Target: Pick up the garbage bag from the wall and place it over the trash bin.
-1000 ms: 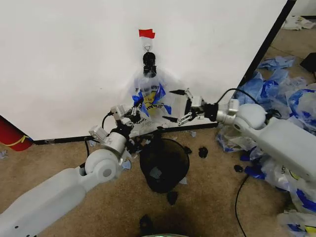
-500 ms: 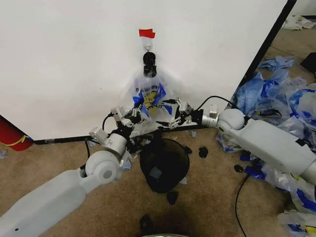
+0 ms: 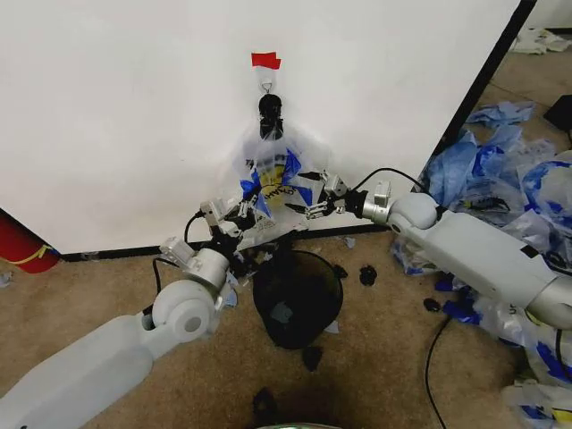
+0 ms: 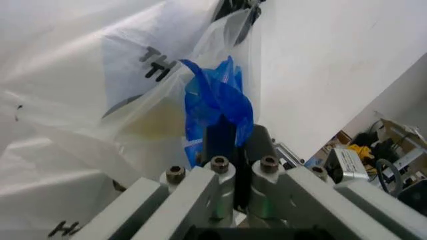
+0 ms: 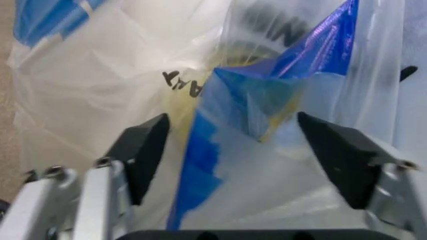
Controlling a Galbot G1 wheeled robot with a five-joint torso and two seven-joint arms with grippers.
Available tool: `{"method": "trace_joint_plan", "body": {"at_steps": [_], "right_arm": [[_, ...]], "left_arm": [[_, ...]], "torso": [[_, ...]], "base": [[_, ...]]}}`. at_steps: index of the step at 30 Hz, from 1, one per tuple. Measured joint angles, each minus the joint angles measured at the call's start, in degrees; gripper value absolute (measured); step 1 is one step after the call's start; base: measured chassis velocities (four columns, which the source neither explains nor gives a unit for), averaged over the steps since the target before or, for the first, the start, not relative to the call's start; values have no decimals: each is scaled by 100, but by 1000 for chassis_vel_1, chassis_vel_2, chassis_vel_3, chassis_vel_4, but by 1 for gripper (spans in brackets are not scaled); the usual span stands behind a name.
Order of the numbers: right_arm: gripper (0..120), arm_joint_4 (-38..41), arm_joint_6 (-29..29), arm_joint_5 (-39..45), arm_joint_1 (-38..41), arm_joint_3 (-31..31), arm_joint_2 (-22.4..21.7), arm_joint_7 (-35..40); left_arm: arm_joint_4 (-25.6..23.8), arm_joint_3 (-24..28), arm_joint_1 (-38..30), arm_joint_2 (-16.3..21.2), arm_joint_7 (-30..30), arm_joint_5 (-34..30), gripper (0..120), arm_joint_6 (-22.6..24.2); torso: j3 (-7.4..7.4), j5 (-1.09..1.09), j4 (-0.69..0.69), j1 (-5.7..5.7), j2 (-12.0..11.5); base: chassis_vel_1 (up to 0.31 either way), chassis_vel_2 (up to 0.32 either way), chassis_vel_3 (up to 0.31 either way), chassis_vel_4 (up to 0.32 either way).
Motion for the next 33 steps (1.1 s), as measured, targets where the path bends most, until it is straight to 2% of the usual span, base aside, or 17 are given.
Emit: {"method": "trace_joint_plan", "body": {"at_steps": [4,6,10,12,18,27,33], "right_arm": [[54,11,-20,-7,28,-26,20,64],[51,12,-23,-7,33,-29,28,84],[33,24,-29,1,36,-54,58,156],[30,29,-29,2,30,-54,57,158],[4,48,-19,13,-25,-49,19,190],[0,84,15,297,-100,53,-25,252],[0,137,161,1652,-371,321,-102,-243]], "left_arm": [[-60,-62,83,50,13,12,0,-1],[-66,-73,100,59,19,15,0,-2],[-106,-135,204,73,43,36,0,-3],[-113,-148,225,74,45,42,0,-3],[-171,-246,321,102,52,68,0,-5],[-195,-299,473,110,58,124,0,-6],[-186,-343,561,131,61,154,0,-10]], "torso": [[0,0,-1,0,0],[0,0,-1,0,0],[0,0,0,0,0],[0,-1,0,0,0],[0,0,0,0,0],[0,0,0,0,0],[0,-1,-2,0,0]], "base": [[0,0,0,0],[0,0,0,0],[0,0,0,0],[0,0,0,0],[0,0,0,0],[0,0,0,0],[0,0,0,0]]}}
